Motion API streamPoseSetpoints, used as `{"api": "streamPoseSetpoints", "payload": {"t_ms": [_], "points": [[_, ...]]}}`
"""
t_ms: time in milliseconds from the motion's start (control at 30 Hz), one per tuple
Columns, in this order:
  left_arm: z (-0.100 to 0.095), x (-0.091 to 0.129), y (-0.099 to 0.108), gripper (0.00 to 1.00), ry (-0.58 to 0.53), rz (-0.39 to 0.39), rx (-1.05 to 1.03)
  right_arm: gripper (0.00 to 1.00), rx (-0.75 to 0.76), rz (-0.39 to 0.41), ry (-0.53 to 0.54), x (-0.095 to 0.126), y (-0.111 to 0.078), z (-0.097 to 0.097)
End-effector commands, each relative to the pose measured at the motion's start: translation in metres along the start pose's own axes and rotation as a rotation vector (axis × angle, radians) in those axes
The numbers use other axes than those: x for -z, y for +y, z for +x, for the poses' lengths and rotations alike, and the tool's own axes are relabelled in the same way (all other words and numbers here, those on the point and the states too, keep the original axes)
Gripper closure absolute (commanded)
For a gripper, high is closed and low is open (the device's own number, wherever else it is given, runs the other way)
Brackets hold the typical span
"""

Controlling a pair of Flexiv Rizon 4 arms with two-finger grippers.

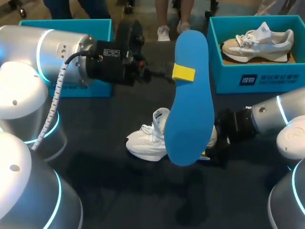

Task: Take the shoe out of the shoebox, open the shoe tongue, remove and reinsert the insole, then place the shoe into the shoebox

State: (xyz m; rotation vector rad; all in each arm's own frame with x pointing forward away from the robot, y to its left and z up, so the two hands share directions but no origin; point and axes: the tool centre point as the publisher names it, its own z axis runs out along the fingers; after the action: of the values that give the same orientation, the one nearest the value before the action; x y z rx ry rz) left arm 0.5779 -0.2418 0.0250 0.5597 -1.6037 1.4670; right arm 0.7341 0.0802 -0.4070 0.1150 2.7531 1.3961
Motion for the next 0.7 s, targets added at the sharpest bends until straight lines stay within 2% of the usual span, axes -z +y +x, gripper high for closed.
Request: {"api": "streamPoseSetpoints", "payload": {"t_ms": [33, 567, 700], "points": [[0.0, 0.0, 0.002, 1.0, -0.001, 0.004, 0.0, 0.0, -0.004, 0.055, -0.004, 0.013, 0.01, 0.006], [0.0, 0.0, 0.002, 1.0, -0.001, 0.004, 0.0, 0.0, -0.048, 0.299, -0.031, 0.043, 0.036, 0.007], [0.0, 0.0, 0.002, 1.0, -0.001, 0.004, 0.0, 0.0, -0.062, 0.329, -0.041, 0.049, 0.041, 0.007]]}}
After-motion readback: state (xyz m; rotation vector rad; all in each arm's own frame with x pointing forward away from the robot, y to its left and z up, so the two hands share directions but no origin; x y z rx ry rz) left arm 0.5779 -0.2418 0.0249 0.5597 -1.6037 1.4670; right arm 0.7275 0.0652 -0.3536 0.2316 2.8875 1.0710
